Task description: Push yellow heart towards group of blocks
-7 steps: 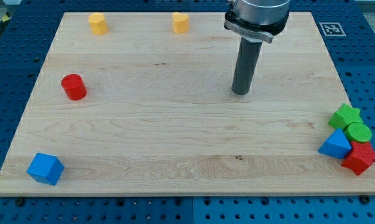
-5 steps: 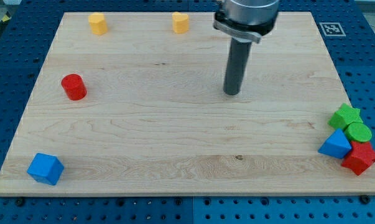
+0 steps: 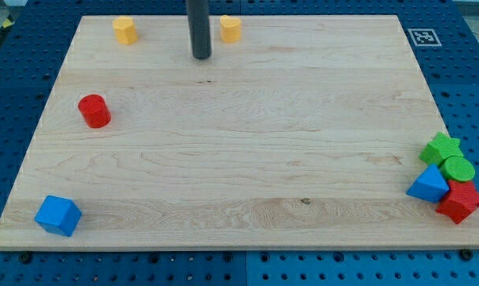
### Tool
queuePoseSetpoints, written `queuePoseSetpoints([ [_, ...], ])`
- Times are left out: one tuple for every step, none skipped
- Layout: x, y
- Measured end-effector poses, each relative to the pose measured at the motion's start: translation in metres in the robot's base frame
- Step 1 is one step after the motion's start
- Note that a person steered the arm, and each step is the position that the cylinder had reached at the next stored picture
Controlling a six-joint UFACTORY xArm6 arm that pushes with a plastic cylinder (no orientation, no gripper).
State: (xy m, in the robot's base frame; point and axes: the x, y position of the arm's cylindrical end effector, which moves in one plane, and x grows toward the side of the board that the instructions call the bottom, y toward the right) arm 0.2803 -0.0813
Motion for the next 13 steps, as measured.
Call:
queuePoseSetpoints([
  [-0.029,-0.016],
  [-0.06,-0.019],
  [-0.083,-0.012],
  [-0.083,0.019],
  [-0.06,0.025],
  [-0.054,0.038],
  [-0.055,0.07],
  [-0.061,0.075],
  [-0.061,0.078],
  [-0.058,0.108],
  [-0.037,0.12],
  [-0.017,0.12],
  [0.005,0.12],
])
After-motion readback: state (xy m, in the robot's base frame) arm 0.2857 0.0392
